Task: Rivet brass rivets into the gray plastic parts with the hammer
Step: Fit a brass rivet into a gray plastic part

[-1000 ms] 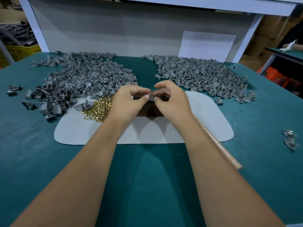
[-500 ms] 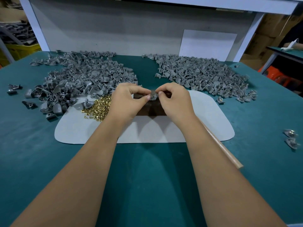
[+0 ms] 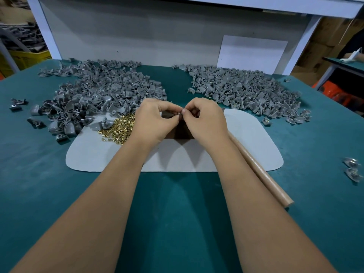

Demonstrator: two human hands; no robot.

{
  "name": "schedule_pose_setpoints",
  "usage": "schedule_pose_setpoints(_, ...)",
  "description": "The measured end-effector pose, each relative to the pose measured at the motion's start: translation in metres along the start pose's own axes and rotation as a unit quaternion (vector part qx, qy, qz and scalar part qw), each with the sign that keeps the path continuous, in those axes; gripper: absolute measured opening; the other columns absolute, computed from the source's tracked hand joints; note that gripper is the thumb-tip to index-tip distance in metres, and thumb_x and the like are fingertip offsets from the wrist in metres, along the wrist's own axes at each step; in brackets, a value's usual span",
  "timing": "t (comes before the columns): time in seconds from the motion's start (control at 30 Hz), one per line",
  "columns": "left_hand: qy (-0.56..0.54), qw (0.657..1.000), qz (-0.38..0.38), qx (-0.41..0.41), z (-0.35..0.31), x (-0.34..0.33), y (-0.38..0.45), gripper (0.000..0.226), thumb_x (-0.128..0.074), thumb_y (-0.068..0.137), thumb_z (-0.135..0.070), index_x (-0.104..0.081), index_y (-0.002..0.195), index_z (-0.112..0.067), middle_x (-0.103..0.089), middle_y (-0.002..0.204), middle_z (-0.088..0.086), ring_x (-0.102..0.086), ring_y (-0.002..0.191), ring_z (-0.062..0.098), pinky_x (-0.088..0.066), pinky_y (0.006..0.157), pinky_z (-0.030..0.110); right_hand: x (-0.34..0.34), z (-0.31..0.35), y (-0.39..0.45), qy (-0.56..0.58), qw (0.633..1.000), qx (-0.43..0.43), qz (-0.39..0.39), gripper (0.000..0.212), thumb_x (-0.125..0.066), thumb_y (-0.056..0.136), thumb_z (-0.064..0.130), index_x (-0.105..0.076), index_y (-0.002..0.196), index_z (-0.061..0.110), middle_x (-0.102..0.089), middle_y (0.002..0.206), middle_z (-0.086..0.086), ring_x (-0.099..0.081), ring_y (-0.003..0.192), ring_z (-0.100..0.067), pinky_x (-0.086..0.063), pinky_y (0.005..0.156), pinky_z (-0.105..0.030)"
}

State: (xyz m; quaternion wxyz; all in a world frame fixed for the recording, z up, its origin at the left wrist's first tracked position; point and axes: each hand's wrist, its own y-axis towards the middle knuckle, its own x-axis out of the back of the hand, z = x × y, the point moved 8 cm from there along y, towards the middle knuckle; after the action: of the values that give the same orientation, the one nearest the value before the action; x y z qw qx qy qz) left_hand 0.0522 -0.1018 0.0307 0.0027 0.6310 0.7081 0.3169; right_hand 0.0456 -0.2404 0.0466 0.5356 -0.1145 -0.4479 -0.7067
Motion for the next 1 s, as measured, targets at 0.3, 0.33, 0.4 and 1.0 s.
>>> schedule_pose_setpoints(0.3, 0.012, 1.000, 0.015, 0.007, 0.010, -0.004, 0.003, 0.018, -0.073, 0.085, -0.014, -0.073, 0.093, -0.030, -0.067, 0.111, -0.008, -0.043, 0.132, 0.021, -0.031, 0.114, 0.035, -0.003, -0.001, 0.002, 0.006, 1.000, 0.008, 0.007, 0.010, -0.065, 0.085, 0.019, -0.068, 0.075, 0.019, -0.059, 0.077, 0.008, -0.054, 0.083, -0.015, -0.042, 0.073, -0.028)
schedule_pose_setpoints(0.33, 0.013, 1.000, 0.016, 0.013, 0.011, -0.004, 0.002, 0.019, -0.073, 0.085, -0.015, -0.072, 0.093, -0.032, -0.067, 0.109, -0.011, -0.040, 0.134, 0.018, -0.029, 0.114, 0.031, -0.003, -0.001, 0.001, 0.005, 1.000, 0.009, 0.006, 0.010, -0.065, 0.085, 0.019, -0.067, 0.075, 0.019, -0.058, 0.077, 0.008, -0.054, 0.083, -0.015, -0.042, 0.073, -0.028)
schedule_pose_setpoints(0.4, 0.000, 0.999, 0.015, 0.034, 0.013, -0.004, 0.002, 0.018, -0.073, 0.086, -0.015, -0.073, 0.095, -0.031, -0.067, 0.105, -0.014, -0.039, 0.136, 0.014, -0.028, 0.111, 0.025, -0.003, -0.002, 0.000, 0.002, 1.000, 0.008, 0.003, 0.010, -0.064, 0.084, 0.018, -0.066, 0.075, 0.019, -0.057, 0.076, 0.009, -0.053, 0.082, -0.014, -0.043, 0.072, -0.030)
schedule_pose_setpoints(1.0, -0.055, 0.995, 0.033, 0.076, 0.019, -0.008, -0.003, 0.015, -0.071, 0.089, -0.017, -0.074, 0.084, -0.030, -0.069, 0.114, -0.012, -0.035, 0.141, 0.010, -0.021, 0.109, 0.022, 0.002, -0.009, -0.013, 0.064, 0.997, 0.014, -0.032, 0.020, -0.051, 0.095, 0.021, -0.070, 0.093, 0.016, -0.066, 0.091, 0.005, -0.055, 0.091, -0.012, -0.039, 0.076, -0.024)
